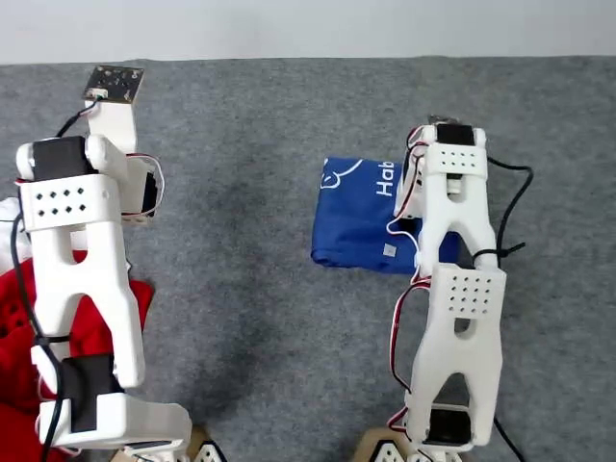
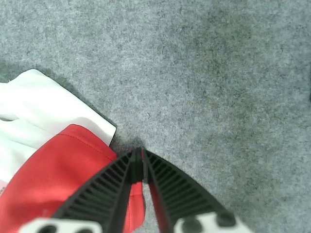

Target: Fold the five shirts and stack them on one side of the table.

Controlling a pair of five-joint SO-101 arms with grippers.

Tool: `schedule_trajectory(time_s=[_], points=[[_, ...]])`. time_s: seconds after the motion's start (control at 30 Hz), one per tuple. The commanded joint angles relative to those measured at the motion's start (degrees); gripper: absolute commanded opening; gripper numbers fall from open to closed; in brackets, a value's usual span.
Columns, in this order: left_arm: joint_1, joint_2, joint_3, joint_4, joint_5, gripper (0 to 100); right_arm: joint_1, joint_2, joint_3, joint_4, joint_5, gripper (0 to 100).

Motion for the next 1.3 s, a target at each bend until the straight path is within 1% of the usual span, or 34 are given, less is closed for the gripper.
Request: schedule_trajectory(time_s=[0.0, 0.07, 0.17, 0.2, 0.23, 0.3, 0.37, 0.5, 0.6, 0.83, 1.0, 1.13, 1.27], points=[[-0.1, -2.5, 0.0, 1.3, 0.4, 1, -2.2, 0.2, -0.4, 0.2, -0.4, 33.5], [-0.1, -2.5, 0.0, 1.3, 0.4, 1, -2.9, 0.2, -0.4, 0.9, 0.4, 21.5], [-0.1, -2.5, 0.0, 1.3, 0.4, 1, -3.3, 0.2, -1.0, 1.2, 4.0, 2.0], [-0.1, -2.5, 0.0, 1.3, 0.4, 1, -3.2, 0.2, -1.4, 1.4, 4.9, 0.4], [-0.1, -2.5, 0.0, 1.3, 0.4, 1, -3.0, 0.2, -1.8, 2.2, 5.5, 2.5], [-0.1, -2.5, 0.0, 1.3, 0.4, 1, -2.9, 0.0, -3.0, 3.6, 6.9, 0.7], [-0.1, -2.5, 0.0, 1.3, 0.4, 1, -2.9, -0.8, -4.8, 5.8, 9.1, 1.2], [-0.1, -2.5, 0.0, 1.3, 0.4, 1, -1.7, -7.3, -2.4, 5.9, 13.4, 0.9], [-0.1, -2.5, 0.0, 1.3, 0.4, 1, -1.3, -15.3, 4.4, 5.9, 17.1, 0.9], [-0.1, -2.6, 0.0, 1.3, 0.4, 1, 0.5, -38.7, 28.9, 5.9, 28.3, 0.9], [-0.1, -2.6, 0.0, 1.3, 0.5, 1, 2.2, -52.2, 42.5, 5.8, 36.4, 0.9], [-0.1, -2.6, 0.0, 1.3, 0.5, 1, 6.1, -53.0, 46.7, 5.2, 43.6, 0.9], [0.0, -2.6, 0.0, 1.3, 0.6, 1, 12.0, -45.8, 44.8, -2.4, 50.8, 0.9]])
